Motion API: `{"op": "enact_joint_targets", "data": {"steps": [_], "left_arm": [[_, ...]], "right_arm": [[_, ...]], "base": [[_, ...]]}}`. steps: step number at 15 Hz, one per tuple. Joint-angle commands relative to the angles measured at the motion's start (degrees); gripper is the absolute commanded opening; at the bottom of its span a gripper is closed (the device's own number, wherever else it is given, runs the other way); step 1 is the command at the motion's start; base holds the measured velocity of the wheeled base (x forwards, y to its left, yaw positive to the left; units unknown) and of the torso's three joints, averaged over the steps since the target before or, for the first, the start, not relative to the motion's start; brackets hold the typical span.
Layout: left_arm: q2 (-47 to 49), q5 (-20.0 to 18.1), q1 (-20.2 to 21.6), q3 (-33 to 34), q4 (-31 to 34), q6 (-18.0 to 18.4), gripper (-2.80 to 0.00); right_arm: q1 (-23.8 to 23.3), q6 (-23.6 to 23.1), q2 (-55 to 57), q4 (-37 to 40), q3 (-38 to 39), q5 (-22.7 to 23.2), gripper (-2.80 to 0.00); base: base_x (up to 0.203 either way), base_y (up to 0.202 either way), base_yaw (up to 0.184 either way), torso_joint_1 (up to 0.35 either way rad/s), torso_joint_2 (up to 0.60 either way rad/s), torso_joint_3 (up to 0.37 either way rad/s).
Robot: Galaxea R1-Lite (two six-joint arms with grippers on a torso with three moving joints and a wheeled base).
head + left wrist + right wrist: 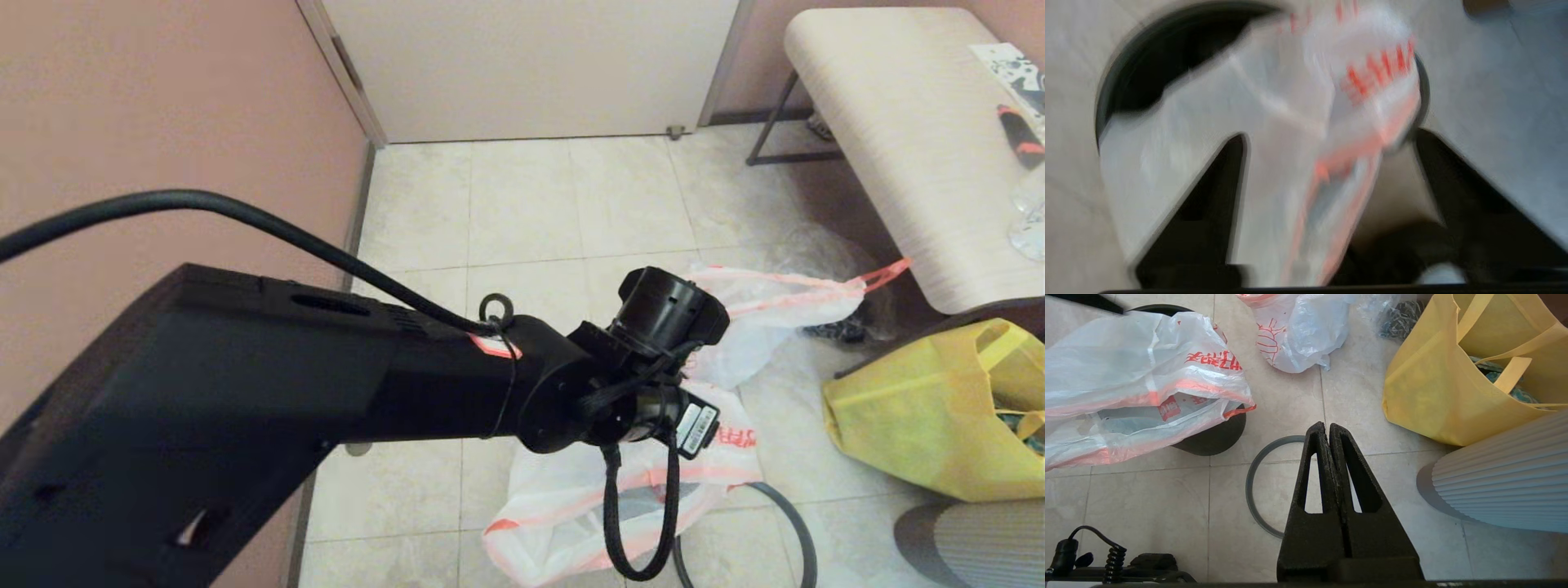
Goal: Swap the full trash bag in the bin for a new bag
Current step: Put the new garbage bag on the trash can
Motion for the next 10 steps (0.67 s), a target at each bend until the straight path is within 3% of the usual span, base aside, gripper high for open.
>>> {"op": "enact_joint_targets", "data": {"steps": [1,6,8,10], "left_arm": [[-4.1,0.2,-0.1,3.3,0.8,-0.8,-2.80],[-12.9,3.2,-0.4,26.0,2.5,-7.9,-2.80],[-16.6,4.0,0.3,34.4,-0.4,-11.3,-2.80],[-19.4,4.3,0.2,39.8,-3.0,-18.0,-2.80]], "right_arm": [[0.0,0.0,0.0,0.0,0.0,0.0,-2.80],[0.1,0.0,0.0,0.0,0.0,0.0,-2.80],[0.1,0.0,0.0,0.0,0.0,0.0,-2.80],[0.1,0.0,0.0,0.0,0.0,0.0,-2.80]], "base": [[0.000,0.000,0.000,0.000,0.00,0.000],[0.000,0.000,0.000,0.000,0.00,0.000],[0.000,0.000,0.000,0.000,0.00,0.000],[0.000,0.000,0.000,0.000,0.00,0.000]]}}
